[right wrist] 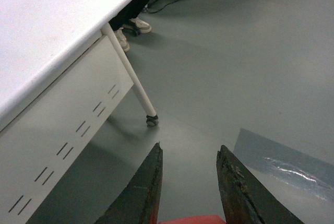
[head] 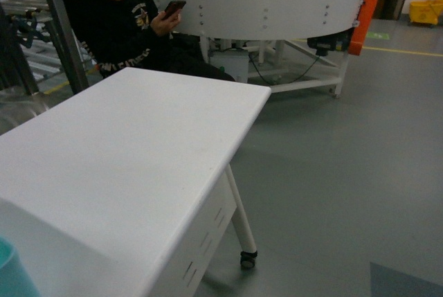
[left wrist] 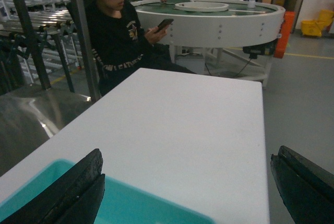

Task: Pick red block from blue box to shelf

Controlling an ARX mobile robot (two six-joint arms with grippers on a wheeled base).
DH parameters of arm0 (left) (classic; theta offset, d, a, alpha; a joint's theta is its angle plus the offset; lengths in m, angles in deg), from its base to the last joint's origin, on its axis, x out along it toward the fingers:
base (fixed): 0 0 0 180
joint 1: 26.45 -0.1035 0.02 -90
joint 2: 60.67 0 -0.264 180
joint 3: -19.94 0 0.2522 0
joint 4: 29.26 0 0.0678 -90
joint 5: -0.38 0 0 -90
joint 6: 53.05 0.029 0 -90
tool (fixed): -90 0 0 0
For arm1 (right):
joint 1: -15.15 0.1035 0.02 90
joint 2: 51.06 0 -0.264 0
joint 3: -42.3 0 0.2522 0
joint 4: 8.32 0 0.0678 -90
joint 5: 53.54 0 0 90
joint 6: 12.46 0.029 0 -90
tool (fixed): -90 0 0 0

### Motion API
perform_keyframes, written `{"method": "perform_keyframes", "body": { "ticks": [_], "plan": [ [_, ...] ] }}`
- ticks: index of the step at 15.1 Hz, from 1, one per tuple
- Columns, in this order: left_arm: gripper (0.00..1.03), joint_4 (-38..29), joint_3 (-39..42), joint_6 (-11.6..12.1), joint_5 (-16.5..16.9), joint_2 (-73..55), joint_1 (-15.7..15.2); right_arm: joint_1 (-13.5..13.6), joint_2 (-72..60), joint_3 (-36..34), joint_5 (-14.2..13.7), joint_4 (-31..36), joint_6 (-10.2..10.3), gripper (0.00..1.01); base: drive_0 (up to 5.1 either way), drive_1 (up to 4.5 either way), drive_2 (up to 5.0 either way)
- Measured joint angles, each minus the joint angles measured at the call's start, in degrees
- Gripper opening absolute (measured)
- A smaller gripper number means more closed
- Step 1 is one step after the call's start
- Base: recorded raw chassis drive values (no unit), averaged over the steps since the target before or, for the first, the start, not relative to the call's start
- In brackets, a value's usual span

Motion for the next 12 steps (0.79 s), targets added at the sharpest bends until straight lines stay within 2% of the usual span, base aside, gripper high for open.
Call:
{"method": "perform_keyframes", "body": {
  "ticks": [12],
  "plan": [
    [0.98,0.00,0.00,0.00,0.00,0.00,0.00,0.00,0.00,0.00,0.00,0.02,0.00,0.27,-1.5,-1.53,-1.5]
  ]
}}
